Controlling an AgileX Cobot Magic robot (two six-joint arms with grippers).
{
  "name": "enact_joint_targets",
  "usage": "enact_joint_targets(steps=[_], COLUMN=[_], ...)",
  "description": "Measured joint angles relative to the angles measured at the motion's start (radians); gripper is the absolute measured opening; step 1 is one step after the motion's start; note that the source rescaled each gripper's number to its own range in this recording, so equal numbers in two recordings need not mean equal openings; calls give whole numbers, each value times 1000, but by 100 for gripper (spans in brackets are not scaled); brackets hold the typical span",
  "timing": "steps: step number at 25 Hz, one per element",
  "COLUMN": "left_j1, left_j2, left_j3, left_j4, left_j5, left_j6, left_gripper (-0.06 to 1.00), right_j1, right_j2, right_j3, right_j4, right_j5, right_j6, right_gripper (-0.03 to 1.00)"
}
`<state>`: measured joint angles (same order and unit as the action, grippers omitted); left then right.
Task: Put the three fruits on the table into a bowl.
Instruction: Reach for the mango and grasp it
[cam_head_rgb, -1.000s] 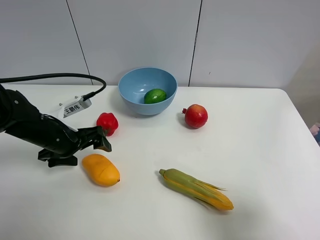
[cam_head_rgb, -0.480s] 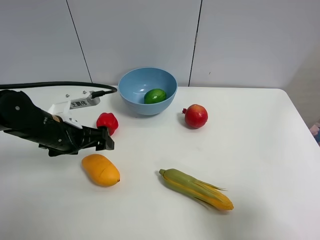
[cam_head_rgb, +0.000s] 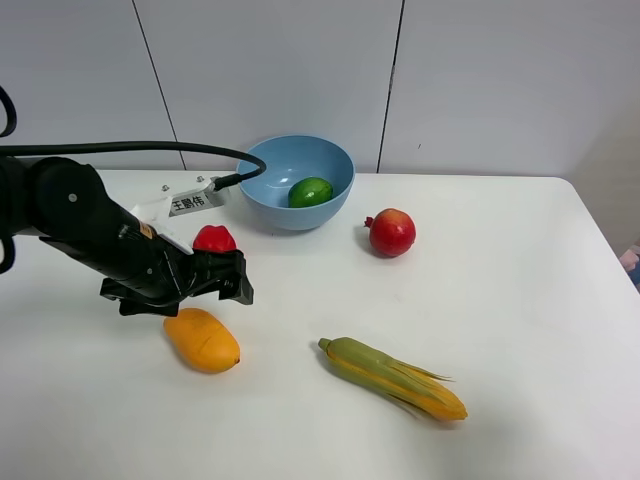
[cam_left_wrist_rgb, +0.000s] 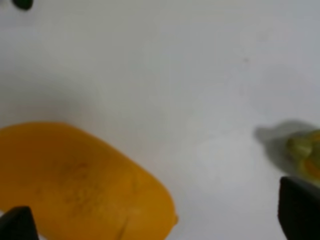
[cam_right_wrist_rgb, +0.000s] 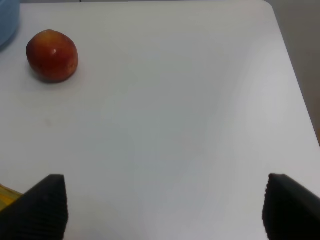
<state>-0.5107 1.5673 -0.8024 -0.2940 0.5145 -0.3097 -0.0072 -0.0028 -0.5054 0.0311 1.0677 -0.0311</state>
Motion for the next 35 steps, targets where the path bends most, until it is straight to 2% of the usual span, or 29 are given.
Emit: enact_joint_targets(steps=[4,7,18,30,32,34,35], left_j1=[0,0,53,53,53,53,53], left_j2=[69,119,187,324,339,347,347], left_j3=[-66,-117,-150,-151,-151,-151,-151], left_j4=[124,156,139,81,70,57,53], left_j5=[110,145,214,195,185,180,178], left_j6=[-171,-249,-284,-304,-304,-304,-304], left_gripper=[80,79,78,77,67,47,31], right_j1=[0,0,65,66,66,66,66], right_j2=[0,0,0,0,0,0,0], right_j3=[0,0,0,0,0,0,0], right_j4=[0,0,0,0,0,0,0], right_j5=[0,0,0,0,0,0,0], right_j6=[0,0,0,0,0,0,0], right_gripper=[39,39,39,39,39,39,39])
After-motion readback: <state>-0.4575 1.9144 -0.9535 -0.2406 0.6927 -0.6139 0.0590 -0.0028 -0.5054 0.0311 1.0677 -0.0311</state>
